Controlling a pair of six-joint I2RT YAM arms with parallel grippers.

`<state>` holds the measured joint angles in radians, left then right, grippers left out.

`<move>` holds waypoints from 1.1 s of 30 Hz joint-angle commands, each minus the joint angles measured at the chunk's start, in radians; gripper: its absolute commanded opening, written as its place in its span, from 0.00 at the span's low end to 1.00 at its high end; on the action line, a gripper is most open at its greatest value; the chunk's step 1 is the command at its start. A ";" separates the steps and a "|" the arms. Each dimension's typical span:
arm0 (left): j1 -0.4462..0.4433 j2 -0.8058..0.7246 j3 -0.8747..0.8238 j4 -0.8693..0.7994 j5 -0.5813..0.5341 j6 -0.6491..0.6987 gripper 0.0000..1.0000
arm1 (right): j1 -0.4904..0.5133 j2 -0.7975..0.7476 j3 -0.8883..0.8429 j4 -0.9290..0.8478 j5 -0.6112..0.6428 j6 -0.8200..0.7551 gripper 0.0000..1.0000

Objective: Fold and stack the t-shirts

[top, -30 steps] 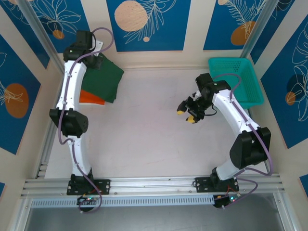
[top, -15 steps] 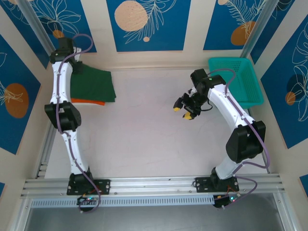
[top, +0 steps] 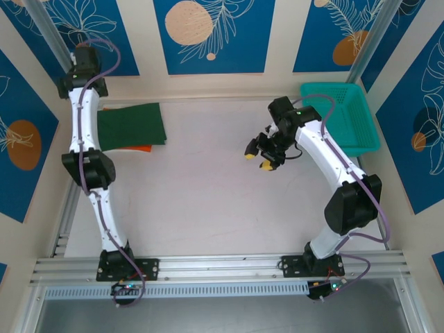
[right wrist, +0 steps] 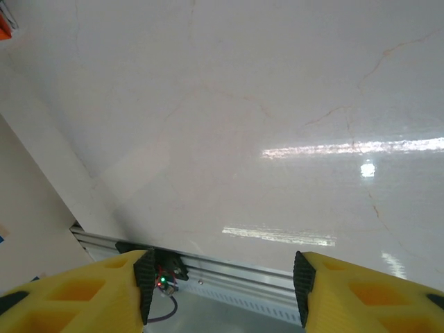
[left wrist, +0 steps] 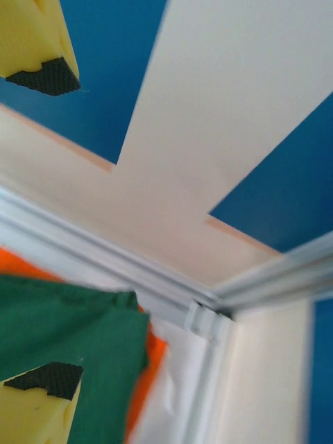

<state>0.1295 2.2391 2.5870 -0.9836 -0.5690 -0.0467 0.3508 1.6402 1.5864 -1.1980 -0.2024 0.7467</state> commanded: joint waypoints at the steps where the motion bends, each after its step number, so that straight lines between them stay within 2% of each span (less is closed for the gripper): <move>1: -0.049 -0.201 -0.104 -0.038 0.170 -0.267 1.00 | 0.027 -0.062 0.027 0.072 0.096 -0.022 0.60; 3: -0.069 -0.338 -0.338 0.089 0.345 -0.390 1.00 | 0.046 -0.116 0.000 0.125 0.190 -0.027 0.66; 5: -0.108 -0.467 -0.573 0.262 0.433 -0.473 1.00 | 0.056 -0.186 -0.058 0.198 0.264 -0.031 0.71; 6: -0.135 -0.532 -0.687 0.347 0.440 -0.500 1.00 | 0.058 -0.227 -0.096 0.244 0.306 -0.033 0.74; 8: -0.195 -0.641 -0.875 0.484 0.426 -0.511 1.00 | 0.058 -0.323 -0.203 0.351 0.384 -0.037 0.80; 11: -0.252 -0.797 -1.140 0.620 0.349 -0.491 1.00 | 0.057 -0.475 -0.391 0.510 0.544 -0.043 0.87; 12: -0.257 -0.858 -1.230 0.652 0.325 -0.493 1.00 | 0.054 -0.531 -0.460 0.567 0.595 -0.048 0.98; 15: -0.254 -1.030 -1.479 0.739 0.230 -0.431 1.00 | 0.053 -0.689 -0.659 0.722 0.733 -0.077 0.99; 18: -0.237 -1.153 -1.656 0.756 0.134 -0.405 1.00 | 0.042 -0.790 -0.796 0.785 0.817 -0.117 0.99; 21: -0.196 -1.207 -1.789 0.720 0.084 -0.368 1.00 | 0.025 -0.842 -0.910 0.827 0.856 -0.226 0.99; 24: -0.153 -1.212 -1.860 0.718 0.115 -0.309 1.00 | -0.009 -0.838 -0.968 0.839 0.847 -0.309 0.99; 26: -0.131 -1.194 -1.901 0.738 0.119 -0.284 1.00 | -0.056 -0.815 -0.974 0.806 0.781 -0.329 0.99; 29: -0.107 -1.161 -1.959 0.813 0.163 -0.280 0.99 | -0.110 -0.782 -1.015 0.839 0.748 -0.347 0.99; 33: -0.108 -1.110 -2.025 0.963 0.215 -0.237 1.00 | -0.145 -0.782 -1.108 0.993 0.682 -0.453 0.99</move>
<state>0.0132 1.1088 0.5911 -0.1730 -0.3927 -0.3378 0.2226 0.8562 0.5240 -0.3309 0.5293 0.3893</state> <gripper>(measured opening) 0.997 0.993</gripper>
